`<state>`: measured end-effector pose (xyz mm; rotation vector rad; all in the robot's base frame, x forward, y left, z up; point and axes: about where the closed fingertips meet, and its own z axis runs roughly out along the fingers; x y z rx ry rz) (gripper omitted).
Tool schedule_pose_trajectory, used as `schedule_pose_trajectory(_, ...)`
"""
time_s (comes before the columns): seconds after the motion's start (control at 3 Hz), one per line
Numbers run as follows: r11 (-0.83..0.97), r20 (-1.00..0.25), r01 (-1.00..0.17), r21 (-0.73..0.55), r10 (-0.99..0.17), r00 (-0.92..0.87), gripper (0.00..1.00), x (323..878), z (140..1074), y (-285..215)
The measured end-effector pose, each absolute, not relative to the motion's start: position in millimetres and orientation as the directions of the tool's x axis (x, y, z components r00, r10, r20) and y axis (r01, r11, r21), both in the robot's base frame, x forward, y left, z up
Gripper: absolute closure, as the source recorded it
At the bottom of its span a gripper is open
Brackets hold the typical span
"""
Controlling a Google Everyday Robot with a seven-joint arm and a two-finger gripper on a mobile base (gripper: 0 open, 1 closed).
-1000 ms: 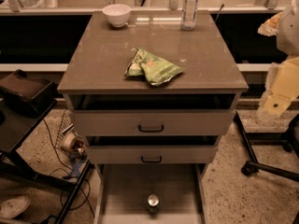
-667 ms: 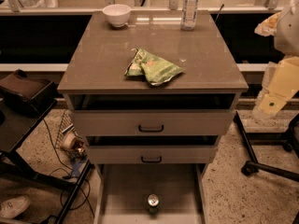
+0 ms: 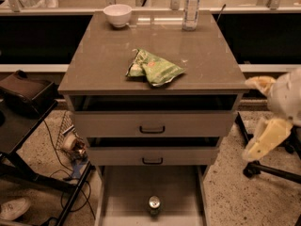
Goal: Pick green can from bottom drawer and place on counter
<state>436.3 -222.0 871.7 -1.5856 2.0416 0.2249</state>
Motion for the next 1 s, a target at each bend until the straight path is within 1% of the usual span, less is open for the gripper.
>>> schedule_pose_trajectory(0.33,0.346,-0.674,-0.925,-0.155,-0.722,-0.157,0.00,425,805,-221)
schedule_pose_trajectory(0.67,0.347,-0.777,-0.921,-0.177,-0.624,-0.086,0.00,410,734,-222)
schedule_pose_trajectory(1.0,0.278,-0.757,-0.926,-0.254,-0.654,0.011,0.00,400,704,-218)
